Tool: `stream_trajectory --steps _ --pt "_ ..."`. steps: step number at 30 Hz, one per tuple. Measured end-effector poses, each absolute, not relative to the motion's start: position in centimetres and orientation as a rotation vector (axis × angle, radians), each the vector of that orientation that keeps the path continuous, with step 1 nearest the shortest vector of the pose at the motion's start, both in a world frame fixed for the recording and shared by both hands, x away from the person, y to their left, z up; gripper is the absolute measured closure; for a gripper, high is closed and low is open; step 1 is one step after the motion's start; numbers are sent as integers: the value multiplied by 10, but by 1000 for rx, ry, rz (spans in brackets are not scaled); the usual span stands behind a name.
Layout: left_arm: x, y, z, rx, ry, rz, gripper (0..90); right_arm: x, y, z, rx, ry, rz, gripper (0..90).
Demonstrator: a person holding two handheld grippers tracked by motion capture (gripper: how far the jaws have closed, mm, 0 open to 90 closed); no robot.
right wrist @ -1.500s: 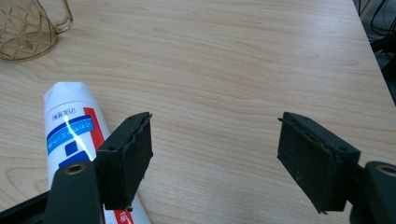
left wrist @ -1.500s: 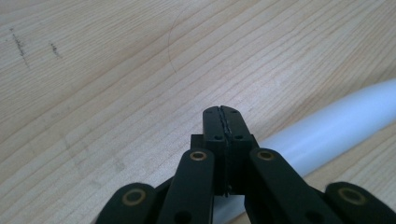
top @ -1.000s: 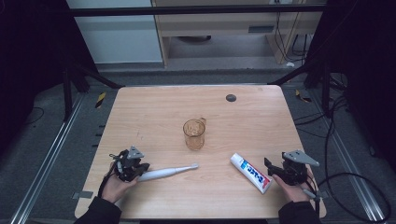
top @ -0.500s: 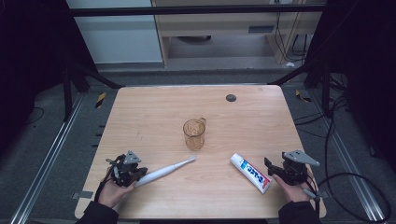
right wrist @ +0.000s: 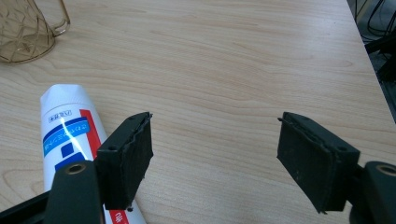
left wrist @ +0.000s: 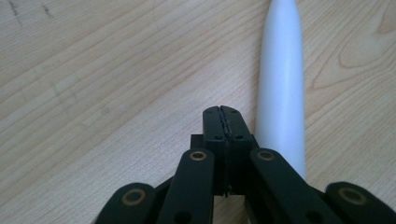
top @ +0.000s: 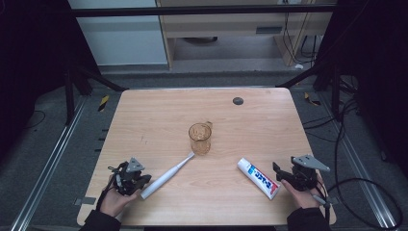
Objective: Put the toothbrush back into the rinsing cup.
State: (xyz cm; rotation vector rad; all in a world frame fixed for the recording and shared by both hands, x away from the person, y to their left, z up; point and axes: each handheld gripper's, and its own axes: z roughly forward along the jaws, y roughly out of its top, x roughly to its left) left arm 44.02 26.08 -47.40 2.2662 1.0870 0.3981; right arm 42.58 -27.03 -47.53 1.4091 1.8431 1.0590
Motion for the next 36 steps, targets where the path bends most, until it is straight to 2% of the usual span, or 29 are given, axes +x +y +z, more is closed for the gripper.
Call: stream_trajectory --steps 7,16,21,28,36 --pt "451 264 -455 2171 1120 430 791 425 -275 -473 1431 1828 1054 261" --pt "469 263 -430 2049 1172 493 529 426 -281 -472 1444 1820 1051 251" --pt "481 258 -418 2012 1177 509 414 427 -282 -472 1443 1827 1052 232" --pt "491 242 -410 2011 1155 484 372 429 -283 -471 1448 1832 1043 213" --pt "501 217 -408 2073 1109 464 367 430 -284 -471 1449 1837 1033 212"
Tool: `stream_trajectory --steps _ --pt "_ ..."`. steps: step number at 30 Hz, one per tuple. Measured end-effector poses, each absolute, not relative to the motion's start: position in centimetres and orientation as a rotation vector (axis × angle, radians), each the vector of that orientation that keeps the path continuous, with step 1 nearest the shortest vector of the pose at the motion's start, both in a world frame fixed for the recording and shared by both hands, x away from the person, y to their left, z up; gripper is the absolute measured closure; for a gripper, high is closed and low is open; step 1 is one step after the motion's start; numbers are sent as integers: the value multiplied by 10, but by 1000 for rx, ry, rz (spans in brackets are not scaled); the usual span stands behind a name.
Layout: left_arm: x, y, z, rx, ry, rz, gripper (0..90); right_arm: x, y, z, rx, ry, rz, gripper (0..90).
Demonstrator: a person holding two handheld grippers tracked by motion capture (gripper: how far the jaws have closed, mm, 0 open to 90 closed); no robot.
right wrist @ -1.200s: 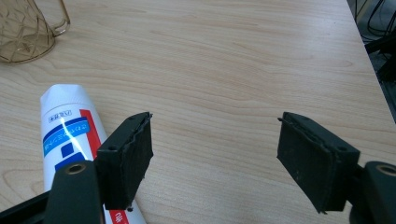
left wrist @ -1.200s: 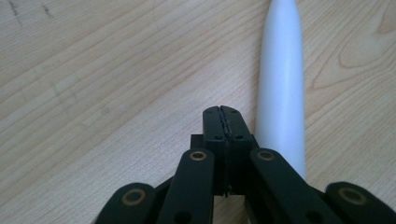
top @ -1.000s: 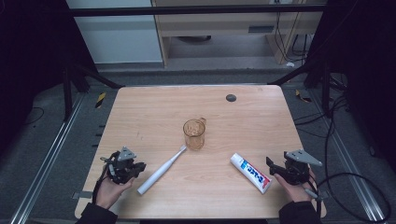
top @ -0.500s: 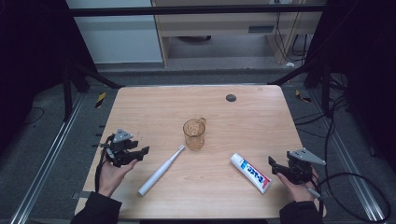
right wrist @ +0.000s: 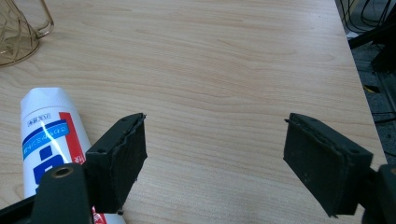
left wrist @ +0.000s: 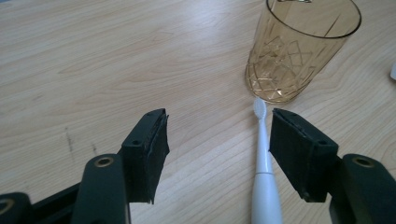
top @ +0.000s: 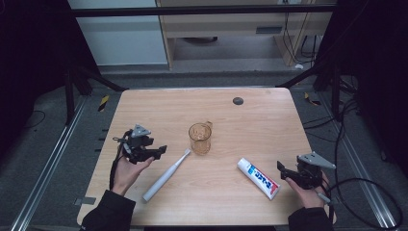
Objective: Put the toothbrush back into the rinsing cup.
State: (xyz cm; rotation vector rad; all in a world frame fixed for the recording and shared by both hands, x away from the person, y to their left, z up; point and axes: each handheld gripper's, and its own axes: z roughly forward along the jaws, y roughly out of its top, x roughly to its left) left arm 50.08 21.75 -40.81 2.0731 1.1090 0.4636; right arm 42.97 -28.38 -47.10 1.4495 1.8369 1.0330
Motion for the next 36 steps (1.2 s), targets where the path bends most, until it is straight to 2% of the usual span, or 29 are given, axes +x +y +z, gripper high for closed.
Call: stream_trajectory --steps 25,36 --pt "499 189 -438 2384 1012 305 521 432 -278 -478 1428 1912 1000 212" --pt "499 184 -444 2443 1028 252 561 432 -277 -479 1413 1925 979 211"
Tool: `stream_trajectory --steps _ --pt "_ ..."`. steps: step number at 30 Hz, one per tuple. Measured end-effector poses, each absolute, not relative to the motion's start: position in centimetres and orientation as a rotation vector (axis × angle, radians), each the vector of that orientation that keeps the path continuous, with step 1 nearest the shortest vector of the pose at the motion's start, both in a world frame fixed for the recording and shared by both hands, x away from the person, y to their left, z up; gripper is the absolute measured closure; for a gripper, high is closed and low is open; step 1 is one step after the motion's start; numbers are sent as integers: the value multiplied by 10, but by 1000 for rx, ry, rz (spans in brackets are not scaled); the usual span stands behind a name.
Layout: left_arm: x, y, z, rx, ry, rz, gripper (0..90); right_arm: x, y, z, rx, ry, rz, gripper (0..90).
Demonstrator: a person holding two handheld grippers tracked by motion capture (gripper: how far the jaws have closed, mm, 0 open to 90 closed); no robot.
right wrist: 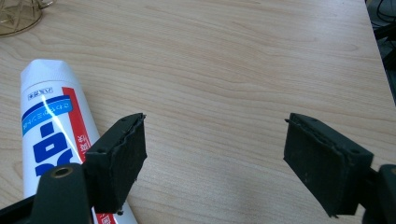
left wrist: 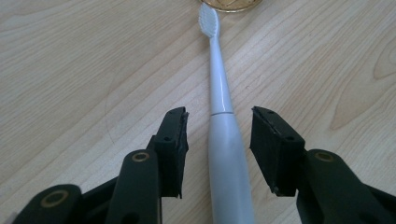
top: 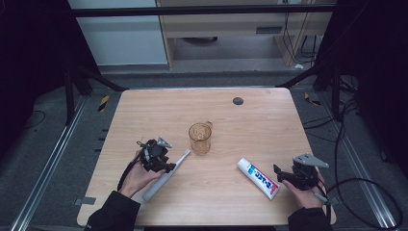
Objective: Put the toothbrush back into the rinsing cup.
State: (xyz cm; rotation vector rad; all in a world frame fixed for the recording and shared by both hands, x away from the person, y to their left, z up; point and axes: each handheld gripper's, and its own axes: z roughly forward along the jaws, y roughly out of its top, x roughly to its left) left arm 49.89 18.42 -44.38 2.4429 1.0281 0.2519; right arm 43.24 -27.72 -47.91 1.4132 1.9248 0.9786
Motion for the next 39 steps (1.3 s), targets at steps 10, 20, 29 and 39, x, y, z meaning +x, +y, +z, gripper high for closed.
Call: stream_trajectory --steps 10,20,29,39 --pt "500 177 -453 2485 1033 231 565 433 -276 -479 1419 1933 983 212" --pt "502 176 -461 2524 1046 201 565 433 -276 -480 1423 1939 981 213" --pt "503 176 -465 2536 1062 172 613 433 -276 -481 1418 1942 971 214" --pt "505 175 -468 2547 1073 146 656 433 -276 -481 1420 1944 972 216"
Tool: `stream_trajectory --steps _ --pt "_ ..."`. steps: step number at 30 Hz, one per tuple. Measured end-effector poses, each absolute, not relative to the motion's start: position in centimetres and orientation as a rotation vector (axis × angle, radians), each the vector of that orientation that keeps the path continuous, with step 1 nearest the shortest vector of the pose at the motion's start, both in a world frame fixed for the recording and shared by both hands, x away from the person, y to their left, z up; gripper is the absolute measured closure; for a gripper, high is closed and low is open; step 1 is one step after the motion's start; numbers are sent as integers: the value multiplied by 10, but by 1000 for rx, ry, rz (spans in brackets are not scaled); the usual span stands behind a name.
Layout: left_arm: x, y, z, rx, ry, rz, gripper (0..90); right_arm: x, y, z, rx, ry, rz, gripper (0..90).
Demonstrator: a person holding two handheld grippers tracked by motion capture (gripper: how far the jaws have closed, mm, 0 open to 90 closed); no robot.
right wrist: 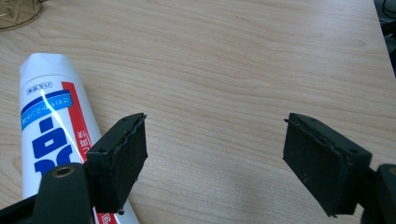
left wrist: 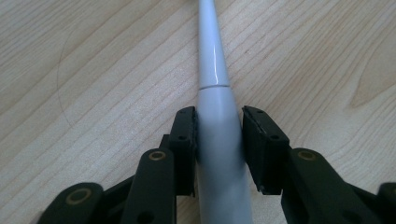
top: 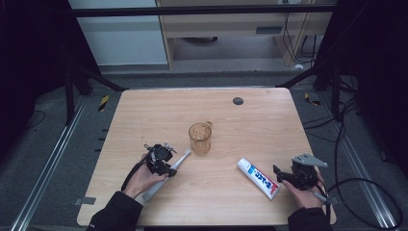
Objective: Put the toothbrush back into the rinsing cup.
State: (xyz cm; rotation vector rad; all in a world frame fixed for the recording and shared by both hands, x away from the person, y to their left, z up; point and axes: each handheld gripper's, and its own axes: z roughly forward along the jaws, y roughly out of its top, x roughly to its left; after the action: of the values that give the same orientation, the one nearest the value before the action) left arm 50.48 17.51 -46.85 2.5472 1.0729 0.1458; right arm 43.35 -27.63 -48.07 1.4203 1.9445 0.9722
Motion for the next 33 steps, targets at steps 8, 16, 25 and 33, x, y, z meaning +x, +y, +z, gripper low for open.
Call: stream_trajectory --steps 8,16,25,33 --pt "506 177 -468 2539 1078 128 671 434 -276 -481 1423 1948 972 217" --pt "505 179 -465 2528 1079 115 674 434 -277 -481 1427 1948 974 218" --pt "501 186 -448 2470 1068 155 675 434 -276 -481 1427 1950 972 218" --pt "496 191 -431 2423 1046 209 676 434 -277 -481 1423 1947 969 218"
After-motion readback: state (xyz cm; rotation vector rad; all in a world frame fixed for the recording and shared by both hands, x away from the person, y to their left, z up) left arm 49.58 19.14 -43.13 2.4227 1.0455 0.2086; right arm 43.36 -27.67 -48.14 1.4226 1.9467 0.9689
